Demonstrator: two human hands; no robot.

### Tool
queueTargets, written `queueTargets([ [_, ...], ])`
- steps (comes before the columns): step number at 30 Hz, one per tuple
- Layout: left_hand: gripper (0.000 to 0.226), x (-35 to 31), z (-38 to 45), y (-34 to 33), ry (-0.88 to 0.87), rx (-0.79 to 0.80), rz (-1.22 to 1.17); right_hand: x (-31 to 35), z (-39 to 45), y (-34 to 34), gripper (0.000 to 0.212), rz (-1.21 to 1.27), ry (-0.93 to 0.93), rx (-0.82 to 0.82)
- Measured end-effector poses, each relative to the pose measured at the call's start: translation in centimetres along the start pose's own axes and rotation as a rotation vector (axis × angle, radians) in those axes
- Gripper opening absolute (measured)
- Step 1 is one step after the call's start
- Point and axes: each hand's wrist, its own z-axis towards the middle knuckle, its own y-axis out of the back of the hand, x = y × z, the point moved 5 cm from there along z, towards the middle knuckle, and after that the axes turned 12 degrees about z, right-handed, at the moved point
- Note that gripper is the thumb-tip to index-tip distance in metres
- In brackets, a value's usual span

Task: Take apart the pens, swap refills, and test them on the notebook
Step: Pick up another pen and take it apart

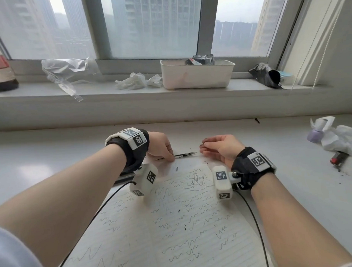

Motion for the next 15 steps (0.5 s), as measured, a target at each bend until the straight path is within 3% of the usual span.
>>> queueTargets([
  [7,0.023,1.2,0.5,-0.6,0.001,0.023,-0.243,0.0,-0.1,0.0,0.012,-0.019,-0.012,0.093],
  [15,0.023,1.5,0.8,-0.9,-0.016,0.041,-0.299,-0.2,-0.5,-0.9,0.010,0.098,0.007,0.151],
])
